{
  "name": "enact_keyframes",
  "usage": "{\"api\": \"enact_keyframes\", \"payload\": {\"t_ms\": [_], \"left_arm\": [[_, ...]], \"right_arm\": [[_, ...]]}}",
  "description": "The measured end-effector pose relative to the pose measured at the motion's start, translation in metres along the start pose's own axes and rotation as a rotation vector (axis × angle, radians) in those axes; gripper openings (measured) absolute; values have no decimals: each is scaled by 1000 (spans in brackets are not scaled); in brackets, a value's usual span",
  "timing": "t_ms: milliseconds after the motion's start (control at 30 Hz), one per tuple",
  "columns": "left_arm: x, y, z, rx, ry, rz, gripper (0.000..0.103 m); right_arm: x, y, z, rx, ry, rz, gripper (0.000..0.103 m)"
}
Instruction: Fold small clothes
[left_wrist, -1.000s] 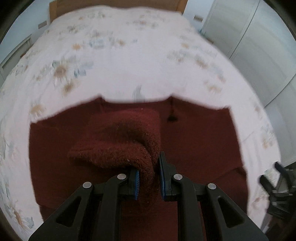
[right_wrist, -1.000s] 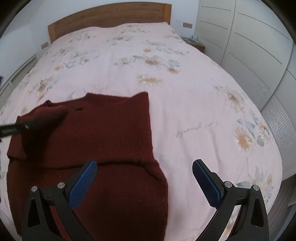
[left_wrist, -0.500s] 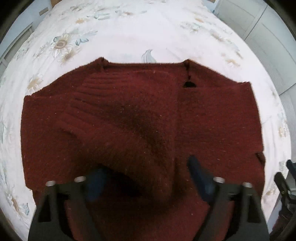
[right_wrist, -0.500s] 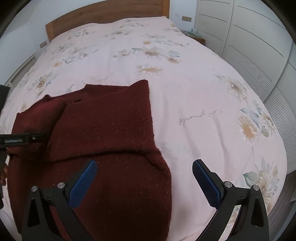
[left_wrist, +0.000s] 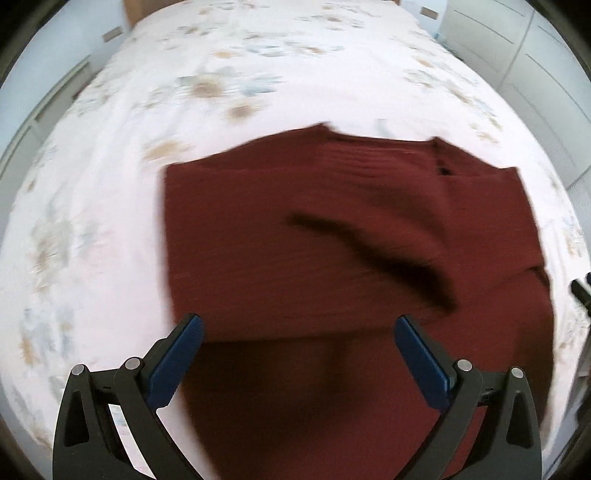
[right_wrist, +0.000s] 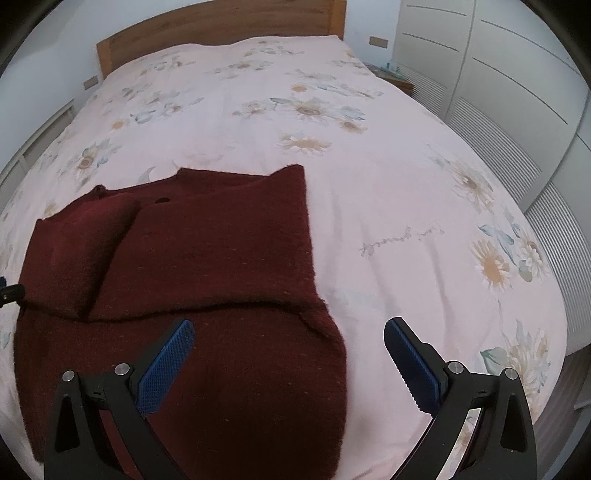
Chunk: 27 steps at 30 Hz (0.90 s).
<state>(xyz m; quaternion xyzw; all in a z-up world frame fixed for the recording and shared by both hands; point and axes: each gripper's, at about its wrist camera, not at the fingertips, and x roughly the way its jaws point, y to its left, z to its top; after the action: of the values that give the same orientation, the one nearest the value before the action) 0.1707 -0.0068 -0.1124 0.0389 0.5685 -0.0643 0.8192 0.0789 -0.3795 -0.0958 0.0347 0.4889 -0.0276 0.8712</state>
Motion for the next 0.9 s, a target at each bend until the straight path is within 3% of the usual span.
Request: {"api": "enact_keyframes", "payload": {"t_ms": [233,400,500,700,800,900], "left_arm": [[34,64,-22,-80,68,63,101],[59,62,-25,-38,67,83,101],[67,56,-17,-16,32,78,94],[83,44,-1,13,25,21,74],[87,36,3,26,16,-12,59],[85,34,6,16,3,-17,26]], "right_arm": [[6,28,0,-50,23,27,103],[13,42,-4,-65,45,22,103],[17,52,-5,-82,59,17,103],[19,83,3,-145,53,29,103],[20,104,10,-187,49,50,103],[20,130,20,-245,37,71,103]]}}
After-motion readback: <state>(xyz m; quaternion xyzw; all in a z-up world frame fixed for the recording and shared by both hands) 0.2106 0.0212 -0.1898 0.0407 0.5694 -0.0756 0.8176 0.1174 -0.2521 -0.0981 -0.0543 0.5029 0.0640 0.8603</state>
